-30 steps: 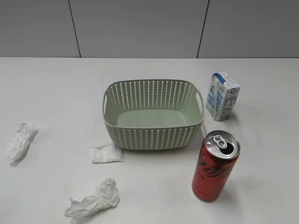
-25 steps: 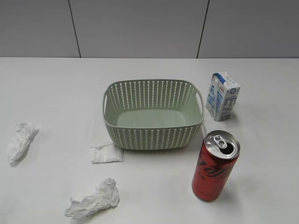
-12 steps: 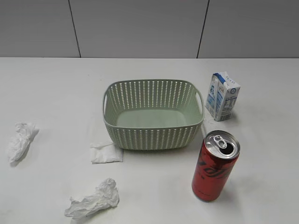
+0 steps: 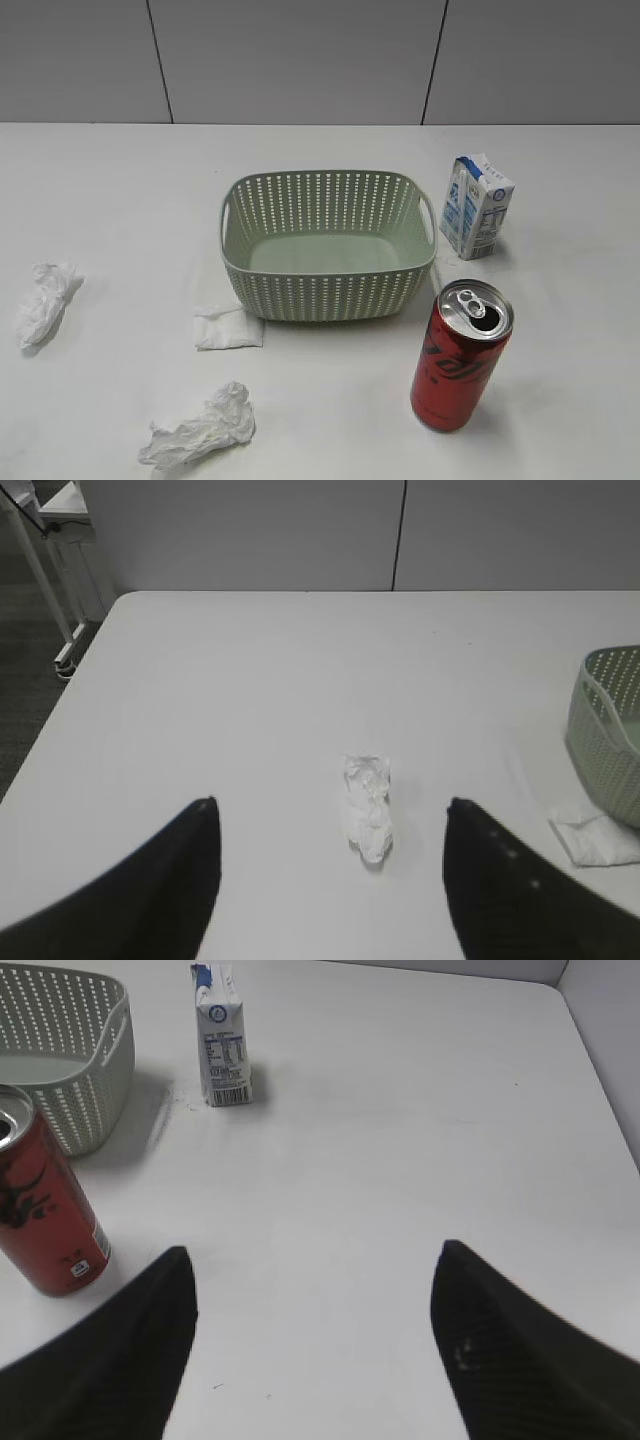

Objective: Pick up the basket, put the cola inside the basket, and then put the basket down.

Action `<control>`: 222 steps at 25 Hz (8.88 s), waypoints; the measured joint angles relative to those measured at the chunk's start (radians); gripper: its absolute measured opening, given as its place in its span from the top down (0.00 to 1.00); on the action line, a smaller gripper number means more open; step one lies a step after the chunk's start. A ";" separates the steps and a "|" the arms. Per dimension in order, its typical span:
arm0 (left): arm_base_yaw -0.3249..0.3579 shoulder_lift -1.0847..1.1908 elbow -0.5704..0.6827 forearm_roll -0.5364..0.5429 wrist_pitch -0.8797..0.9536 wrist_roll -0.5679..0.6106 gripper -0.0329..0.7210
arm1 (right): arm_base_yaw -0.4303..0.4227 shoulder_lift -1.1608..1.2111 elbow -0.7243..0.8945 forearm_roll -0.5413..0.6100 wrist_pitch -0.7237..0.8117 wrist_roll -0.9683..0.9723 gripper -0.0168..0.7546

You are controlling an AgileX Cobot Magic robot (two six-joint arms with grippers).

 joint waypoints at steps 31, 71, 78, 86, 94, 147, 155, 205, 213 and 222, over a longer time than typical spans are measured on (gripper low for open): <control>-0.338 1.311 -0.668 -0.105 -0.106 -0.031 0.26 | 0.000 0.000 0.000 0.001 0.000 -0.001 0.26; -0.513 2.062 -1.096 -0.047 0.155 -0.517 0.58 | 0.000 0.000 0.000 0.001 0.000 -0.001 0.26; -0.513 2.062 -1.097 -0.067 0.154 -0.517 0.87 | 0.000 0.000 0.000 0.001 0.000 -0.001 0.26; -0.512 2.018 -1.103 -0.079 0.133 -0.520 0.96 | 0.000 0.000 0.000 0.004 0.000 0.005 0.26; -0.470 1.989 -1.103 -0.129 0.172 -0.441 0.96 | 0.000 0.232 -0.107 0.149 0.050 -0.041 0.26; -0.429 1.962 -1.103 -0.119 0.193 -0.362 0.96 | 0.648 1.592 -0.562 -0.071 -0.055 0.596 0.24; -0.429 1.962 -1.103 -0.119 0.193 -0.362 0.96 | 0.648 1.593 -0.562 -0.059 -0.055 0.597 0.34; -0.578 1.962 -1.103 -0.107 0.148 -0.369 0.96 | 0.548 1.836 -1.120 -0.070 0.107 0.125 0.34; -0.578 1.962 -1.103 -0.107 0.145 -0.369 0.96 | 0.548 1.836 -1.120 -0.068 0.115 0.109 0.34; -0.578 1.963 -1.103 -0.099 0.148 -0.369 0.96 | 0.547 1.836 -1.120 0.010 0.129 0.063 0.20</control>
